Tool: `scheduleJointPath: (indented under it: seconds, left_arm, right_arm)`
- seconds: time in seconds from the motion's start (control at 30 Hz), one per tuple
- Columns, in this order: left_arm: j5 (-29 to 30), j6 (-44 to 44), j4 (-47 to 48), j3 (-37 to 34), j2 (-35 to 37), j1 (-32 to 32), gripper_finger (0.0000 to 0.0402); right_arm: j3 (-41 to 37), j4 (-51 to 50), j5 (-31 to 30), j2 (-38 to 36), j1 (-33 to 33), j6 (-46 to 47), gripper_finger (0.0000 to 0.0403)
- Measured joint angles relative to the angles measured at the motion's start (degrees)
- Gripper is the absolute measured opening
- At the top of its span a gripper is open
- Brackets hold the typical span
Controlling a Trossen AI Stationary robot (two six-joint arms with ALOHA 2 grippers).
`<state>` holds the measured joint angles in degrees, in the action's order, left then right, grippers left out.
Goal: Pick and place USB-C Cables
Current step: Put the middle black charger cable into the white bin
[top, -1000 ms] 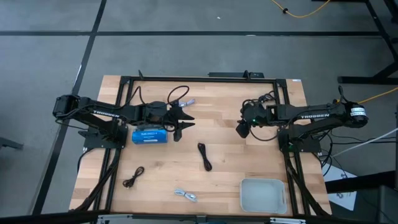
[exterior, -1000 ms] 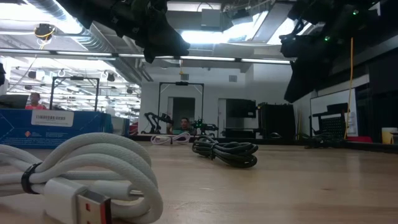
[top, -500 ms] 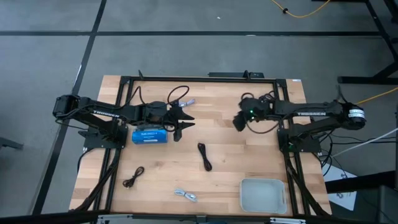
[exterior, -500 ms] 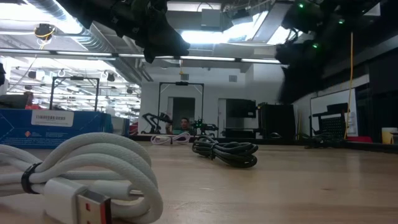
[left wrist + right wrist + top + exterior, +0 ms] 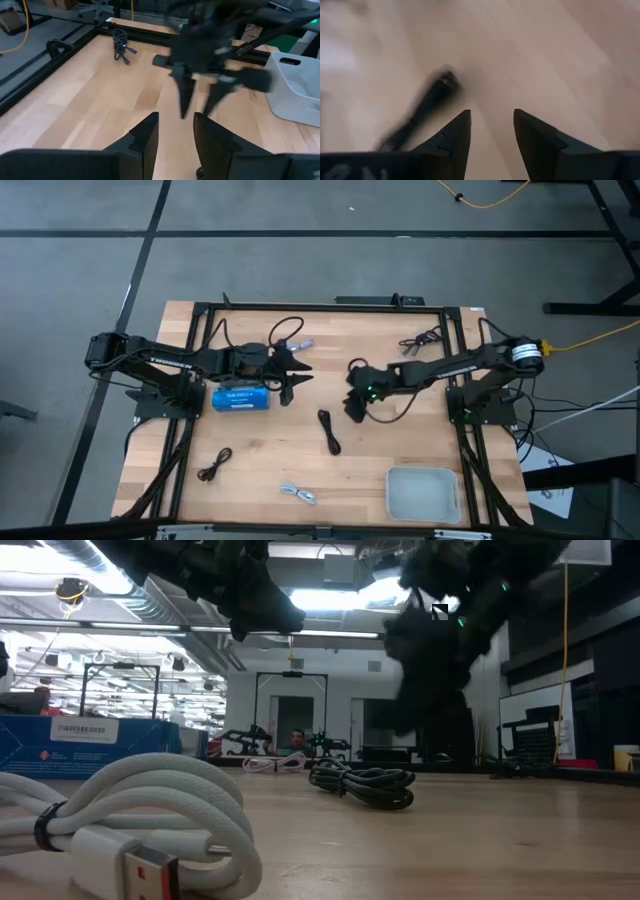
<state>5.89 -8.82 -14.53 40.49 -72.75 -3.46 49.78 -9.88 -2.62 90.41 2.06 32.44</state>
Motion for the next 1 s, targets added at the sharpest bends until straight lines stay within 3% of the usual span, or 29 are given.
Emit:
scheduleJointPath:
  seconds: [0.2,0.4,0.53,0.7,1.0]
  left_arm:
    - [0.0,-6.1,6.7,0.0,0.0,0.2,0.0115]
    - [0.5,-15.6,15.4,0.0,0.0,2.5,0.0115]
    - [4.6,-18.8,17.6,0.0,0.0,6.6,0.0115]
    - [9.2,-20.4,18.5,0.0,0.0,13.1,0.0115]
    - [14.9,-23.6,18.6,0.0,0.0,23.5,0.0115]
  right_arm:
    - [10.5,-3.9,-8.2,2.2,6.6,-2.4,0.0153]
    - [13.7,-5.9,-14.1,7.1,13.6,5.2,0.0153]
    - [14.6,-5.8,-18.1,11.0,17.0,11.7,0.0153]
    - [16.7,-5.8,-18.8,16.0,19.4,18.0,0.0153]
    - [22.2,-7.5,-19.4,24.9,19.9,20.0,0.0153]
